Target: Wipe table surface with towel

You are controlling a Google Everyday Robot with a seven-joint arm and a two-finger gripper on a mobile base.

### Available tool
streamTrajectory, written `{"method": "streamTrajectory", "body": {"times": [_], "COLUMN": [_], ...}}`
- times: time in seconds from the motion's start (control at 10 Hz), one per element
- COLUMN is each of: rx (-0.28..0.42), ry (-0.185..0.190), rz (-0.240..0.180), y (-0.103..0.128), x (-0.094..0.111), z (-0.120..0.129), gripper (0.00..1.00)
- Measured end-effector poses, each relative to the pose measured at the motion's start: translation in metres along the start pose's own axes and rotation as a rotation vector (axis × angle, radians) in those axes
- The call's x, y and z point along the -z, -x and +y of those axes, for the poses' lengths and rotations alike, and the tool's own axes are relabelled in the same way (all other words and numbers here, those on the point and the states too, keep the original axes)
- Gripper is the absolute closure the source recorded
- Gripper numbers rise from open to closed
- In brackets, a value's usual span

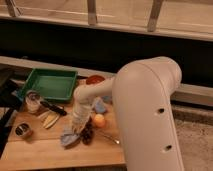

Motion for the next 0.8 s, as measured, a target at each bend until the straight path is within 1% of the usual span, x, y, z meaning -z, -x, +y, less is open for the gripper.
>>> {"method": "streamTrajectory", "body": {"times": [0.1,0.2,0.4,0.7,0.8], "rx": [0.004,0.018,0.056,0.118,0.138], "ry": [-0.005,-0.004,-0.002,-0.007,-0.01], "rz": [-0.023,-0.031,-0.033,0.003,0.021], "y": [0.016,0.026,0.033,0.015,0.006], "x": [0.005,0.004,-0.001,-0.016,-0.022], "z": [0.003,0.012,0.032,0.054,0.062], "gripper": [1.0,1.0,1.0,1.0,1.0]}}
